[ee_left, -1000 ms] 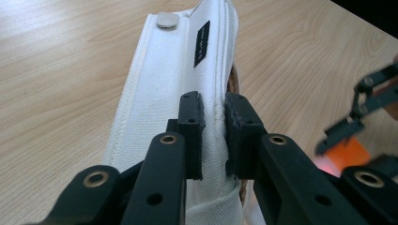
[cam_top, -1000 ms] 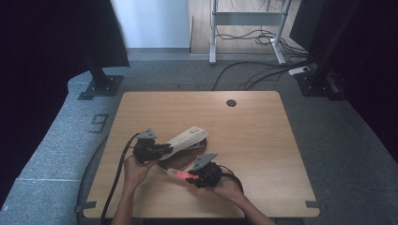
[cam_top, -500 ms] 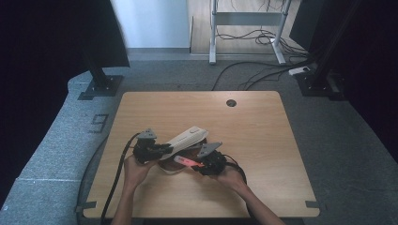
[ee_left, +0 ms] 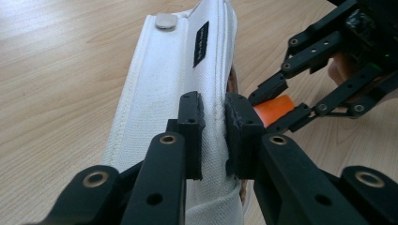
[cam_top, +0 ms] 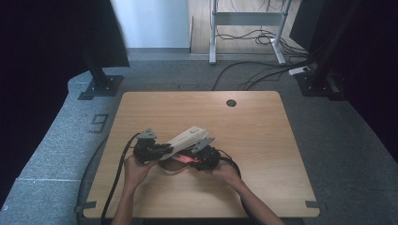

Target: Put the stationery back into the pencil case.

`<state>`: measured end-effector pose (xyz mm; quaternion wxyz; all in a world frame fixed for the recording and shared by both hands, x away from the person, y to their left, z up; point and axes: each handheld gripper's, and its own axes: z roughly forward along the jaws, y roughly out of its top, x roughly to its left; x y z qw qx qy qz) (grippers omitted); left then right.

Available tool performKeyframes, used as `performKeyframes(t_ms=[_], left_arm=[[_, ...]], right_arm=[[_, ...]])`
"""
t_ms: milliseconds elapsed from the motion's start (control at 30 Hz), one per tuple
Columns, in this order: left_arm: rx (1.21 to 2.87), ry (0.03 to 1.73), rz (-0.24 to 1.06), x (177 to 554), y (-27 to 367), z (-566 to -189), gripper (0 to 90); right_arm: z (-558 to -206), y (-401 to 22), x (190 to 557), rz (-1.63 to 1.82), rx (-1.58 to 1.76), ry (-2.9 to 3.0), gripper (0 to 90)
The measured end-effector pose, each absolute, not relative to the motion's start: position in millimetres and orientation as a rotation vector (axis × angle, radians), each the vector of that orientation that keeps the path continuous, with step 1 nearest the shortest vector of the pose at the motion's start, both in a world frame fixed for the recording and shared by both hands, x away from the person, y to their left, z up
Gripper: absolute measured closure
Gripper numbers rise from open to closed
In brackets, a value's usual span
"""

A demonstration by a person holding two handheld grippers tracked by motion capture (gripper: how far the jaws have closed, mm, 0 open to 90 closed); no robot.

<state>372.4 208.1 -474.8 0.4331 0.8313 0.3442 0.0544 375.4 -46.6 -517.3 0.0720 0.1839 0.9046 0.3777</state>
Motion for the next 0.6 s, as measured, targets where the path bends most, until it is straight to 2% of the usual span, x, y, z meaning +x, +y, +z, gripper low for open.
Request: performKeyframes(t_ms=[600], left_arm=[[2.068, 0.857, 0.135, 372, 207, -475, 77.4]], right_arm=[[-523, -19, 391, 1.146, 0.508, 2.727, 65.5]])
